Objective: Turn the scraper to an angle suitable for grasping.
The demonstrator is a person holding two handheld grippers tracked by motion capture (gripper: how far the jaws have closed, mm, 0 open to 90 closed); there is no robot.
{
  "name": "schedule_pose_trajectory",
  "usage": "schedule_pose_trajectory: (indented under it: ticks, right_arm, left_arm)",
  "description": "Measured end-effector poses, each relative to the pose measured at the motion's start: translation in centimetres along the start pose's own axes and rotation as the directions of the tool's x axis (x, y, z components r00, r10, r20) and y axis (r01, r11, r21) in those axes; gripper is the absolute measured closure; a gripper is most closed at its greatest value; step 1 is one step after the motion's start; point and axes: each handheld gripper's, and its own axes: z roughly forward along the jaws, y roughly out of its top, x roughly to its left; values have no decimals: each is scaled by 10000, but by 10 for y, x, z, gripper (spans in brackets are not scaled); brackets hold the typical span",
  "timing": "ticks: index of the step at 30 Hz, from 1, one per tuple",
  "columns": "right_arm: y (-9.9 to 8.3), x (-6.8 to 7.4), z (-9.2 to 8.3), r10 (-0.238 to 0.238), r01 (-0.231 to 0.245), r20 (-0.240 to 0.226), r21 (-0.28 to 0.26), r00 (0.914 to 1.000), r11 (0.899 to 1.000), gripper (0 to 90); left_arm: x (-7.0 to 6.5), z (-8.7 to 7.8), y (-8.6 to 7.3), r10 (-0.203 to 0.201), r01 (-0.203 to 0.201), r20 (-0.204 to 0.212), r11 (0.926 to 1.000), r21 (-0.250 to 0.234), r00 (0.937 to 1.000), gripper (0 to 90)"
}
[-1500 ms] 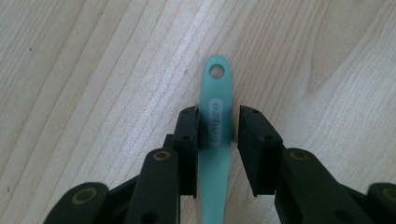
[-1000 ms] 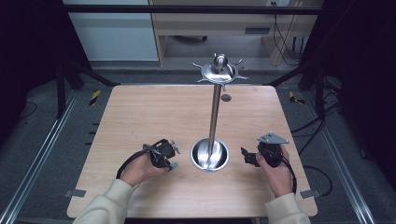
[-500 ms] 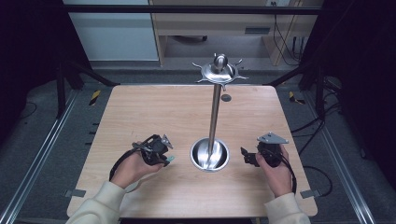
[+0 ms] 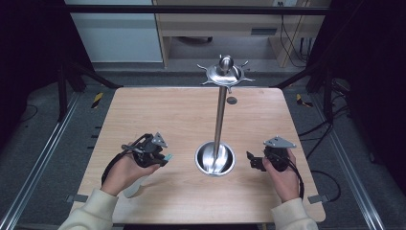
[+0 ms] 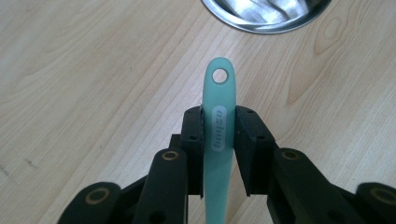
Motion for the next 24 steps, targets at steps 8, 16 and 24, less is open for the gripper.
schedule_pose_trajectory:
  ticks: [8,16,24]
  right_arm:
    - [0,1,0,-8,8,9,7,10000,10000,121]
    - [0,1,0,-2,2,22,33,10000,10000,121]
    - [0,1,0,9,-10,19,20,10000,10000,121]
  left_arm:
    - [-1,-28,2,19,-36,-290,9982,-596,9996,740]
    - [-4,-56,8,-321,204,-691,9864,-1632,9971,740]
    - [-8,-66,15,-261,88,-784,9769,-2134,9966,740]
